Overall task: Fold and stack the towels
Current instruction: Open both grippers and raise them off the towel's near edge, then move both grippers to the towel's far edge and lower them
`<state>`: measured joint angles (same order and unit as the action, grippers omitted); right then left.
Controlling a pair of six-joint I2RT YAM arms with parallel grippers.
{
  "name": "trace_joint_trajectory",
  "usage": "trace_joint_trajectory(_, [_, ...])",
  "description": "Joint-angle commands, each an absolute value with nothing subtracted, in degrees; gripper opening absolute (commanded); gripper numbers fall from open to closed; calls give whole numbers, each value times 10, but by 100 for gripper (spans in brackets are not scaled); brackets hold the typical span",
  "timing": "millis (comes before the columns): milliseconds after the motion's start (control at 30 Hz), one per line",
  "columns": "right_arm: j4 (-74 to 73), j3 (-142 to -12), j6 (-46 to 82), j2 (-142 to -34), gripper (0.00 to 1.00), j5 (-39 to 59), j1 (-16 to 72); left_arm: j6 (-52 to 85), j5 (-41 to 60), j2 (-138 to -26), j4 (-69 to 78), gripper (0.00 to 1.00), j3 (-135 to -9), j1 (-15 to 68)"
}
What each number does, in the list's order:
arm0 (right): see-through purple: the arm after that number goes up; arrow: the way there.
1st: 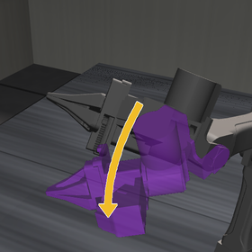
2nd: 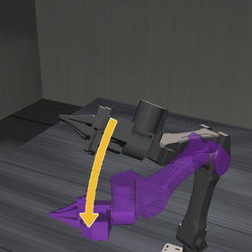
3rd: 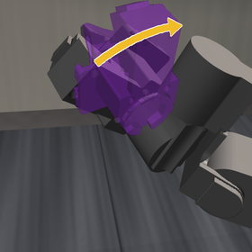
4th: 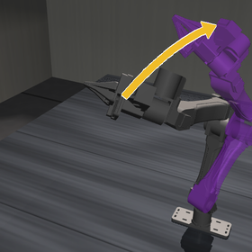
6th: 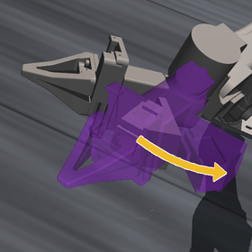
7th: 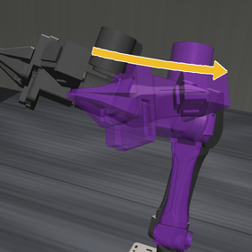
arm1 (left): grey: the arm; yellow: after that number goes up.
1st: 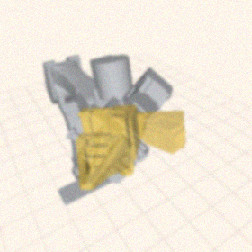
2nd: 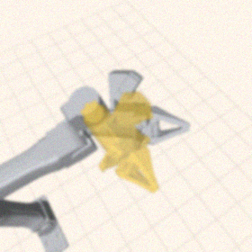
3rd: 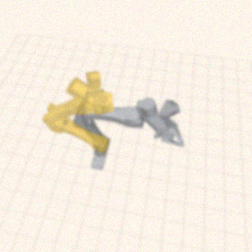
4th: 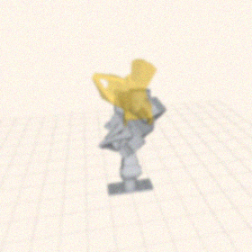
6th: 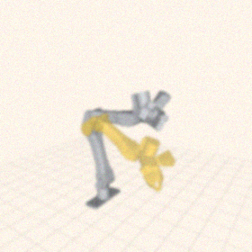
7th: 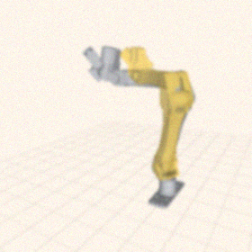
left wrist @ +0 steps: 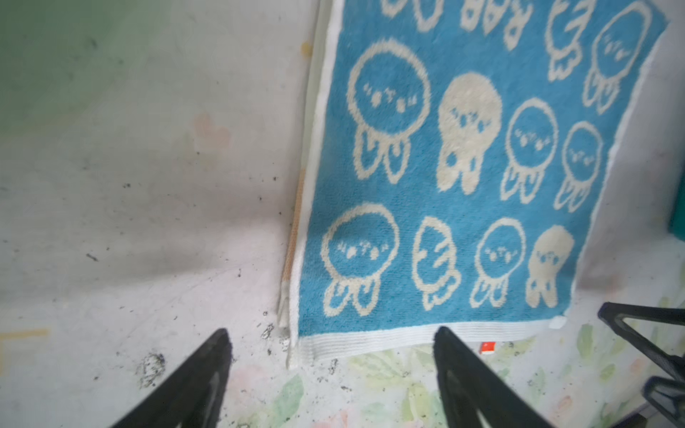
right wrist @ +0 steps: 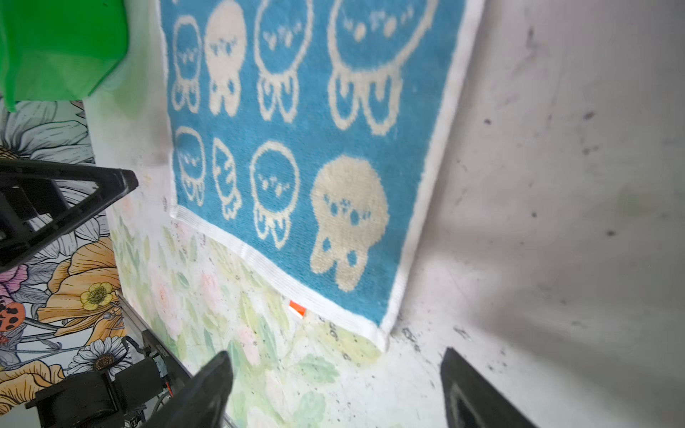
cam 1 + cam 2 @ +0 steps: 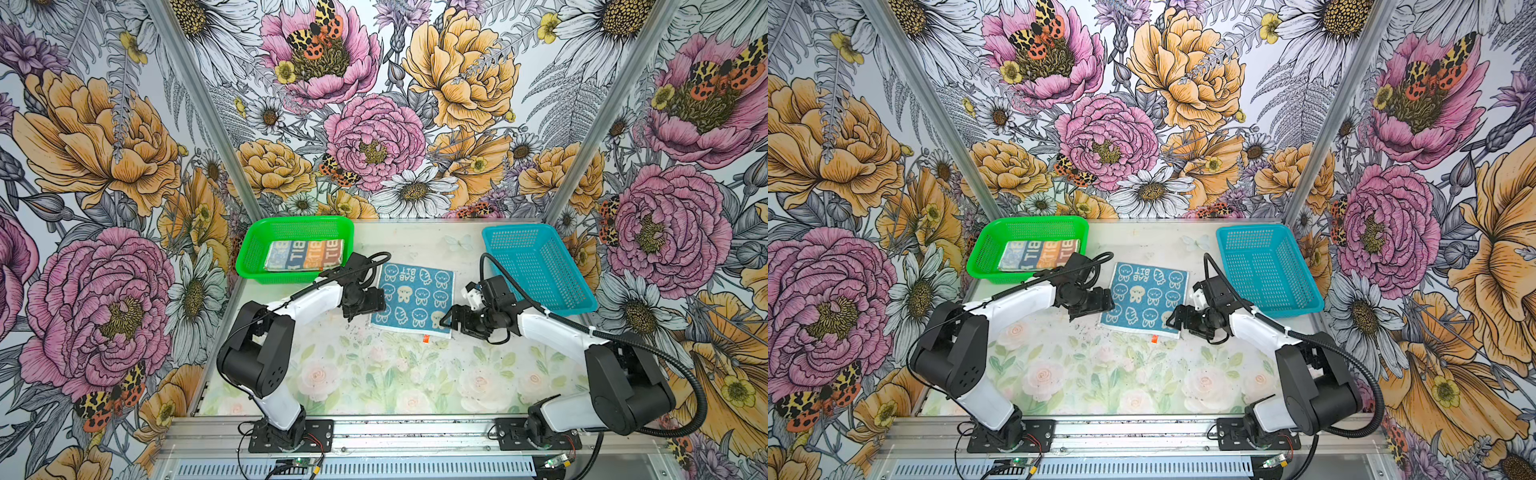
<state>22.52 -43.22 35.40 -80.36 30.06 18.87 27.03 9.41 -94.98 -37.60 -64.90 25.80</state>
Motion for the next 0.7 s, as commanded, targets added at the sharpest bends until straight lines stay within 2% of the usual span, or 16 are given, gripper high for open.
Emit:
trace_joint_trajectory(0, [229, -497, 353, -789, 99, 309, 168, 276, 100, -928, -380, 99, -714, 254])
trace_joint_trajectory(333, [227, -710, 322, -985, 99, 328, 100, 310, 188, -1128, -370, 99, -965, 260])
trace_joint_trajectory(667, [193, -822, 347, -1149, 99, 370, 105, 330, 201, -1277, -346, 99, -1075, 241])
